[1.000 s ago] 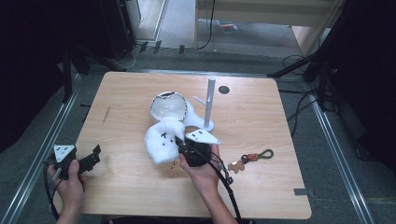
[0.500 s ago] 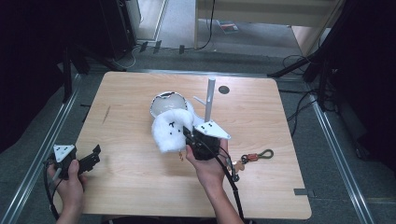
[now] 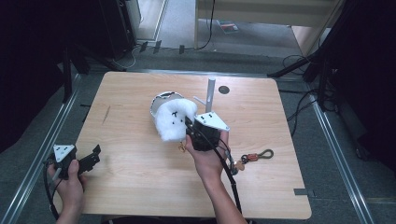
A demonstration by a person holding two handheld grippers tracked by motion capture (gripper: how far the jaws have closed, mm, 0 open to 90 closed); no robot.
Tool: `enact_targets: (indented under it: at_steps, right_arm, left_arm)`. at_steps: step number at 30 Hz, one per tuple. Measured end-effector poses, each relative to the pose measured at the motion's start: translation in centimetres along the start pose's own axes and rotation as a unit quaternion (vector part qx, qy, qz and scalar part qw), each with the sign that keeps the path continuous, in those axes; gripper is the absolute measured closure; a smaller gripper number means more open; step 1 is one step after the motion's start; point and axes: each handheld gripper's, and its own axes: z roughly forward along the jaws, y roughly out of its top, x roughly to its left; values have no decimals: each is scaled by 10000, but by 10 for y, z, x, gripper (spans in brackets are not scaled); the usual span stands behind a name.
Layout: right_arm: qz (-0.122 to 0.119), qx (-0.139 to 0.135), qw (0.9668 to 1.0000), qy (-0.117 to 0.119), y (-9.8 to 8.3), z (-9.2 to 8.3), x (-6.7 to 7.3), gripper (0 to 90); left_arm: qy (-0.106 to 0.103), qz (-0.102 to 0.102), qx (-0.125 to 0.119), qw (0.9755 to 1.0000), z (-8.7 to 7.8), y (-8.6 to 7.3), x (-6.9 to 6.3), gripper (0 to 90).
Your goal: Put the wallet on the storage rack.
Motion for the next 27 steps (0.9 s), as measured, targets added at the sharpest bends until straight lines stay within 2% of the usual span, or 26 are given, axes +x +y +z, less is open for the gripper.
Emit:
enact_targets:
  at_steps: [12,15,20,25,27]
  right_arm:
    - [-23,169,9989,-445,8,22,-2,791]
    - [-70,246,9975,-660,10,30,-1,786]
    - [-141,291,9963,-798,12,39,1,783]
    - [-253,375,9921,-1167,13,49,10,781]
    - [-276,379,9917,-1197,14,51,10,781]
  left_arm:
    - [-14,-21,18,10000,0,0,0,138]
    - [-29,-28,26,10000,0,0,1,138]
    - [-29,-24,31,10000,0,0,1,138]
    - [-29,-58,21,10000,0,0,1,138]
    - [-32,-58,24,10000,0,0,1,138]
